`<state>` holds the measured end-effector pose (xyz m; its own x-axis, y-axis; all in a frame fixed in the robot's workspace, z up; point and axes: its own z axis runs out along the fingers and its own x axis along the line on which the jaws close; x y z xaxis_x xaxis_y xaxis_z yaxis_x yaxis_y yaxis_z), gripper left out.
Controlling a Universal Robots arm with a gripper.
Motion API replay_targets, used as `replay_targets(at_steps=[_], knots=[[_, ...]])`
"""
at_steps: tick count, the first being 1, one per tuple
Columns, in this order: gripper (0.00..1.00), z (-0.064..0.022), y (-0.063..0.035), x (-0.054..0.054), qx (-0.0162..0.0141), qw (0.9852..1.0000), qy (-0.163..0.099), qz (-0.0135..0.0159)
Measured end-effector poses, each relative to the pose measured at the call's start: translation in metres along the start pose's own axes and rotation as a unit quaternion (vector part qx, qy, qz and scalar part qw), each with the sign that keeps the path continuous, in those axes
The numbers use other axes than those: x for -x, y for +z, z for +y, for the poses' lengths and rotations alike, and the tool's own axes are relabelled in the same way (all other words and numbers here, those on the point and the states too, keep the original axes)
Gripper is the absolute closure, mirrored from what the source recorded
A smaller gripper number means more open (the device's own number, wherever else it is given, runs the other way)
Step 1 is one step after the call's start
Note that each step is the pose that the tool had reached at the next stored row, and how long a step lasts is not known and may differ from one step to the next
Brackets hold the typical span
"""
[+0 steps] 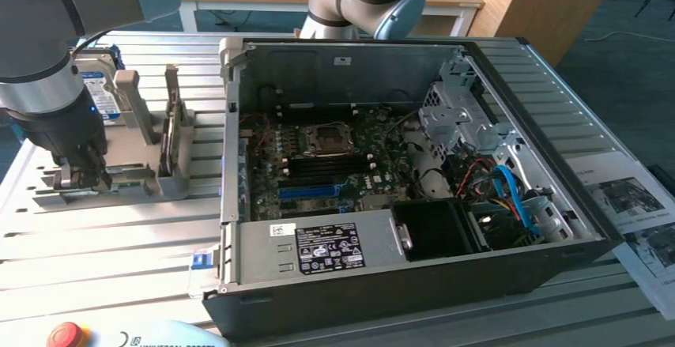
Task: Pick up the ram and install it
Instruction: 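Pick up the ram and move it above insertion slot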
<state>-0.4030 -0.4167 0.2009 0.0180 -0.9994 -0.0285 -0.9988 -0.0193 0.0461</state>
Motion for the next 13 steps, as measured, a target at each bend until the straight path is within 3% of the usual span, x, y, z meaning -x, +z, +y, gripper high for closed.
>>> replay_targets(at_steps=[13], knots=[[0.88,0.0,0.0,0.0,0.0,1.0,0.0,0.0]])
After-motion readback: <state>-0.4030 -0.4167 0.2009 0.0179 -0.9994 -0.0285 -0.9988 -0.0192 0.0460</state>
